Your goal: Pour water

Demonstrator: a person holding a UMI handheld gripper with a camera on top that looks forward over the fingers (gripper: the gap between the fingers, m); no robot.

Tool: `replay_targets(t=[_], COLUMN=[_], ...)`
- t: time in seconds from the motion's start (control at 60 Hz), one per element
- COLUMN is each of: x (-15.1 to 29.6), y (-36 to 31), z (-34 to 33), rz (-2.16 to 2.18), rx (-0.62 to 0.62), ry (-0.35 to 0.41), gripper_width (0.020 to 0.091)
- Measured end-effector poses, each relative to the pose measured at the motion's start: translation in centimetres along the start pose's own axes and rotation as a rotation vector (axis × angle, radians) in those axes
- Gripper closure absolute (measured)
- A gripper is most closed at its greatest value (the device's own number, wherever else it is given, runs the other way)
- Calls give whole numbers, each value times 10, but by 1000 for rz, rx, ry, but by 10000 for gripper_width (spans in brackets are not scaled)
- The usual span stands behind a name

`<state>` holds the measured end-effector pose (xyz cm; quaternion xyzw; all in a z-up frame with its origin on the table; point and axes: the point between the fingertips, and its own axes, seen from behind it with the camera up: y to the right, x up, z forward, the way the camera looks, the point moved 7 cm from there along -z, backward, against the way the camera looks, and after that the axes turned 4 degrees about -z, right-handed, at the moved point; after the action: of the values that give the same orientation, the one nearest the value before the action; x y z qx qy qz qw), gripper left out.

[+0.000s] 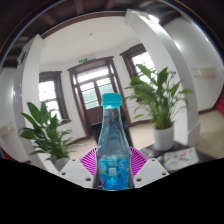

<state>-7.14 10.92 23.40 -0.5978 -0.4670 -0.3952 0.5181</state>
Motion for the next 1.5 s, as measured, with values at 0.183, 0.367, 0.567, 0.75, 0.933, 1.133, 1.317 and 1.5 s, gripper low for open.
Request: replay_targets(t=[0.183,0.367,0.567,0.75,0.933,1.133,1.317,1.5], x=[22,-4,-74,-105,-105,-125,-134,-138], y=[91,180,236,250,250,249,238,204], z=[11,9,28,28,17,7,-35,-119], rz=[-277,-356,-286,-222,-212,-170,-228,-239], rx=[-213,-371,-374,-354,-336,-329,-328,-296], ry=[-9,-94,-176,-146,-101,-184,-223,-269], gripper_width=[707,708,705,679,577,364,305,306])
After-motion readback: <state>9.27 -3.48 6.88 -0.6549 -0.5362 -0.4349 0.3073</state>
